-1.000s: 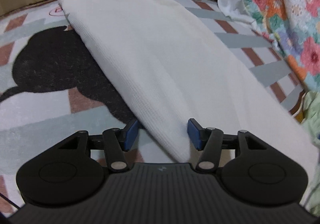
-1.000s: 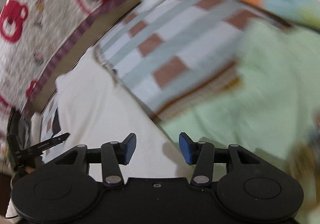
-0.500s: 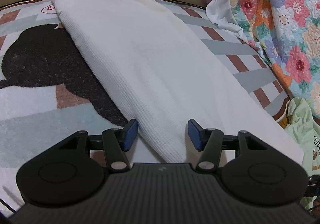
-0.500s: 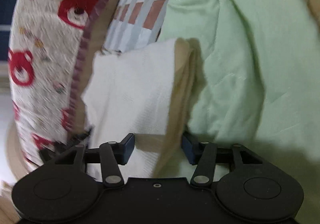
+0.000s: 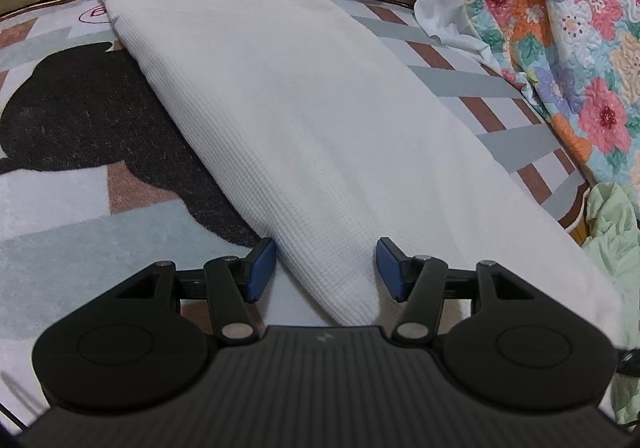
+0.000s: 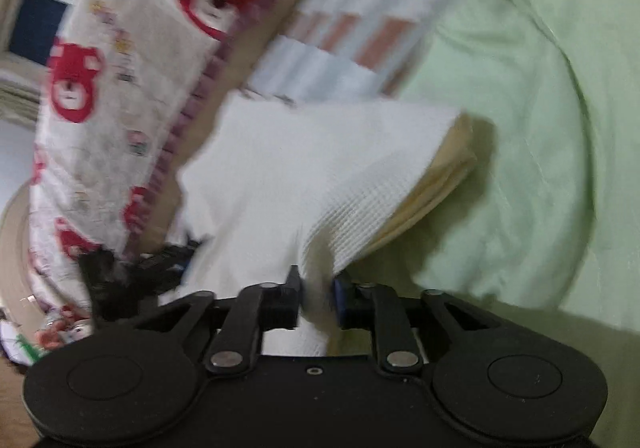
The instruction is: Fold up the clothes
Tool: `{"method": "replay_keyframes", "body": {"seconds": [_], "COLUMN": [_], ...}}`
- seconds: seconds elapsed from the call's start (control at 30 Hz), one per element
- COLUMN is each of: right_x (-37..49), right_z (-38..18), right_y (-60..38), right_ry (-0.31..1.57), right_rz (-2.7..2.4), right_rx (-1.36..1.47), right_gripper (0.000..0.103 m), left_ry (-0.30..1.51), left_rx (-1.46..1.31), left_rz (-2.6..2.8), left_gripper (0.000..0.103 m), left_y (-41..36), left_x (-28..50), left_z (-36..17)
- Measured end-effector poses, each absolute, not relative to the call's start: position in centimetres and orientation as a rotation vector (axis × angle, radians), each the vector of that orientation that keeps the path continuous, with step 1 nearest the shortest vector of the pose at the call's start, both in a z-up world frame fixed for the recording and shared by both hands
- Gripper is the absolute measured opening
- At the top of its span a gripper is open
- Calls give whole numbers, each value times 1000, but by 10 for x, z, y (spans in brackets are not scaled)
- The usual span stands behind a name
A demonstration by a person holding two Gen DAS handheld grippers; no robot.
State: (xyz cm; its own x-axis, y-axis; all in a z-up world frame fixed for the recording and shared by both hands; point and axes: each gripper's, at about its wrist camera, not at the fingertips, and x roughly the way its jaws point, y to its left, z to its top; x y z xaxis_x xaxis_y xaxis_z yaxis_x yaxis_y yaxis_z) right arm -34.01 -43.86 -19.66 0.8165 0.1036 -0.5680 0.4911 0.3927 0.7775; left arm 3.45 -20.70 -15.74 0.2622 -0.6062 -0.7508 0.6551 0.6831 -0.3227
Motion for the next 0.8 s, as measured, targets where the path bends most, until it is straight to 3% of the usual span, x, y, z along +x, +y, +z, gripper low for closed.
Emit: {"method": "replay_keyframes", "body": {"seconds": [0.17, 0.2, 0.23, 0.27, 0.37, 0.5, 0.63, 0.73, 0.8], "right_x": [-336, -333, -328, -326, -330, -339, -331, -331, -336], "right_z": [-213, -214, -212, -205, -181, -186, -198, -201, -202], "right_y": [-437, -437, -436, -435, -433, -434, -428, -429, -431], "right_ry": [578, 557, 524, 485, 397, 434, 534, 601, 636], "right_rz": [-236, -212, -181, -152, -106, -162, -168, -177, -180], "right_rx": [1267, 1275, 1269, 1249, 1179, 1178, 1171, 1198, 1234], "right_gripper": [59, 52, 38, 13, 13, 12, 13, 25, 38], "left_ry": [899, 864, 832, 807, 739, 705, 867, 922, 929], "left_rx": [46, 43, 37, 28, -5, -33, 170, 302, 294], "left_rz": [-878, -887, -896, -908, -958, -1023, -1053, -1008, -1005], "left_gripper": [53, 53, 53, 53, 53, 54, 54, 54, 54], "left_y": [-203, -202, -201, -200, -199, -204, -235, -247, -247], "left_x": [31, 29, 27, 25, 18, 14, 10, 6, 7], "left_z": [-145, -141, -136, -132, -120, -109, -131, -149, -152]}}
